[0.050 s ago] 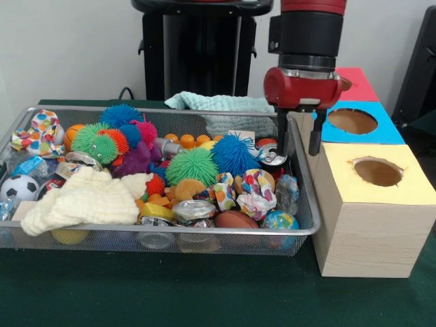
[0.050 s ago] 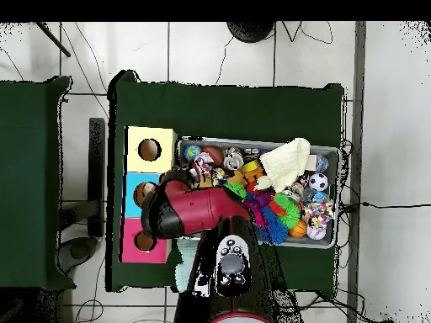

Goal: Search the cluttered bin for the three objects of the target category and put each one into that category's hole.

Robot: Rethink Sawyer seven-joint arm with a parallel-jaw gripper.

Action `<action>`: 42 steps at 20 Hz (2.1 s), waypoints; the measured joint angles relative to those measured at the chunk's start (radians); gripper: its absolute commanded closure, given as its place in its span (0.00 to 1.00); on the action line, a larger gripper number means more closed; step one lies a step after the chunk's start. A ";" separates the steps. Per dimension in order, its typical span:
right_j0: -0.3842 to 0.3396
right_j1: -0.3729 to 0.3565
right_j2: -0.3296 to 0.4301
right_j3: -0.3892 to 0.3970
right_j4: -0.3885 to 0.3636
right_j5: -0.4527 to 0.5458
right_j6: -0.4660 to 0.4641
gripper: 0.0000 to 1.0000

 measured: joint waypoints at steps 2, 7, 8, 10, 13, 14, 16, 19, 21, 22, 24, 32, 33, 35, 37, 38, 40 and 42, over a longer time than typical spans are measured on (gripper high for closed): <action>-0.009 -0.003 0.012 0.004 0.000 -0.010 0.000 0.00; -0.014 -0.006 0.001 0.012 0.000 -0.030 0.000 0.00; -0.002 -0.006 -0.013 0.012 0.000 -0.030 0.000 0.00; 0.021 -0.006 -0.036 0.012 0.000 -0.030 0.000 0.00; 0.042 -0.006 -0.051 0.012 0.000 -0.030 0.000 0.00; 0.050 -0.006 -0.056 0.012 0.000 -0.030 0.000 0.00; 0.054 -0.006 -0.058 0.012 0.000 -0.030 0.000 0.00; 0.051 0.000 -0.059 0.011 0.000 -0.030 0.000 0.00; 0.047 0.008 -0.062 0.011 0.000 -0.030 0.000 0.00; 0.046 0.010 -0.064 0.011 0.000 -0.030 0.000 0.00; 0.042 0.018 -0.068 0.011 0.000 -0.030 0.000 0.00; -0.019 0.021 -0.073 0.014 0.000 -0.030 0.000 0.00; -0.030 0.020 -0.073 0.014 0.000 -0.030 0.000 0.00; -0.059 0.019 -0.072 0.016 0.000 -0.030 0.000 0.00; -0.083 0.018 -0.069 0.018 0.000 -0.030 0.000 0.00; -0.099 0.018 -0.066 0.020 0.000 -0.030 0.000 0.00; -0.122 0.018 -0.061 0.021 0.000 -0.030 0.000 0.00; -0.141 0.019 -0.054 0.021 0.000 -0.030 0.000 0.00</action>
